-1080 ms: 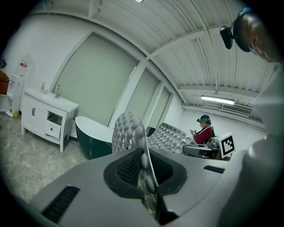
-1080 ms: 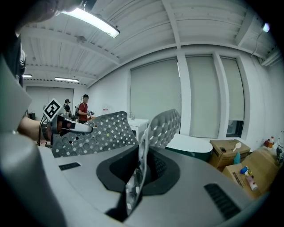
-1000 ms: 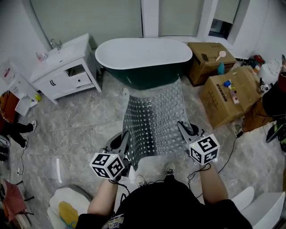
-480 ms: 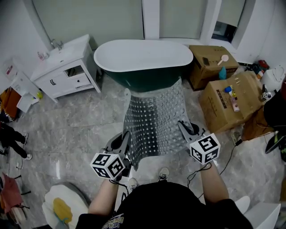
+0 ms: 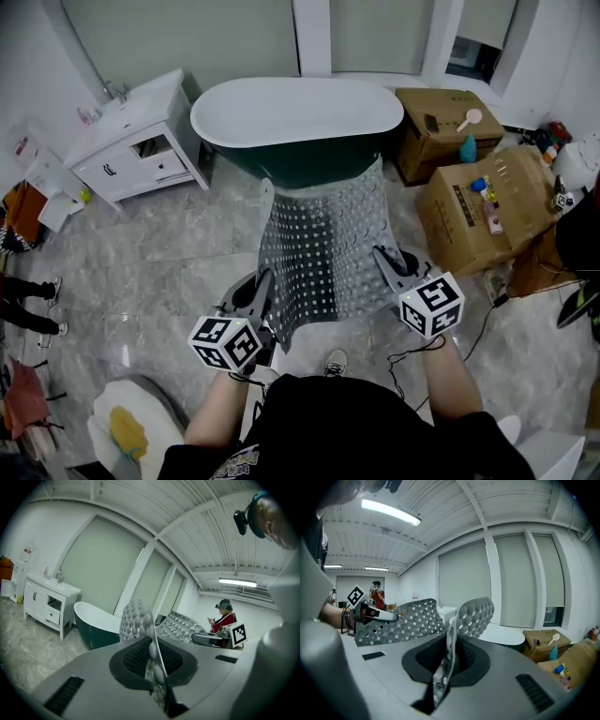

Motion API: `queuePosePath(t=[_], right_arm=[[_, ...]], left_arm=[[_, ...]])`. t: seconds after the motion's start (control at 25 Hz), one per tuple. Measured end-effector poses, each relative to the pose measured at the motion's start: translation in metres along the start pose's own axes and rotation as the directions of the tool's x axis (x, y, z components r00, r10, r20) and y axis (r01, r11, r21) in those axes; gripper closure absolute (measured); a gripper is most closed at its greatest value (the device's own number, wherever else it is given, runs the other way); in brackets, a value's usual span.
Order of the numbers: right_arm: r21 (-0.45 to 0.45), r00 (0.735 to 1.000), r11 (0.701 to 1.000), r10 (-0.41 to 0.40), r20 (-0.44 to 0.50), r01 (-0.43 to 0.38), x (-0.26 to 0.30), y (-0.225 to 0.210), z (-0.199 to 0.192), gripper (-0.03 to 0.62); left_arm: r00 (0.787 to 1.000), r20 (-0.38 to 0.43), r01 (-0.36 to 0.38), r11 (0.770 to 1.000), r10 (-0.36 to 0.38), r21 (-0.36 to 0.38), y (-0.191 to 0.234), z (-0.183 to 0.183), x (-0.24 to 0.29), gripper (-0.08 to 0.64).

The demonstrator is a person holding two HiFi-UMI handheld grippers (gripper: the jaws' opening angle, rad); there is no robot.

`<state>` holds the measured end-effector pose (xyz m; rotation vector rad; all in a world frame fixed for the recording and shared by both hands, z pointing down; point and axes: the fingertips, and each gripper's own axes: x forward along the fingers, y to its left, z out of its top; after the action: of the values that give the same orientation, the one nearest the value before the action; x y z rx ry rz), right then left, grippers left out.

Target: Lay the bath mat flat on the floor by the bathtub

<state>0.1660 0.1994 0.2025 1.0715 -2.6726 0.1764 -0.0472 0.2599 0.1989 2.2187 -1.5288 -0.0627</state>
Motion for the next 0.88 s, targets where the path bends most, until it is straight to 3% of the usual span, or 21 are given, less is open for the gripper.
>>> queuePosePath(t=[0.4,0.88], right_arm=[[0.021,1.0,1.0,0.008,0.001,-0.008,0.003,-0.029,-0.003,0.56],[0.036,1.0,0.999,-0.02,-0.007,0.02,0.065,-0.053,0.011,0.56]], left_arm=[[1.0,-0.013,-0.003,1.0,0.003,0.004,-0.01,0.0,0.031,0.529],[1.0,-0.023,0.018,1.0,-0.018,-0.015,0.041,0.025,0.081,0.529]])
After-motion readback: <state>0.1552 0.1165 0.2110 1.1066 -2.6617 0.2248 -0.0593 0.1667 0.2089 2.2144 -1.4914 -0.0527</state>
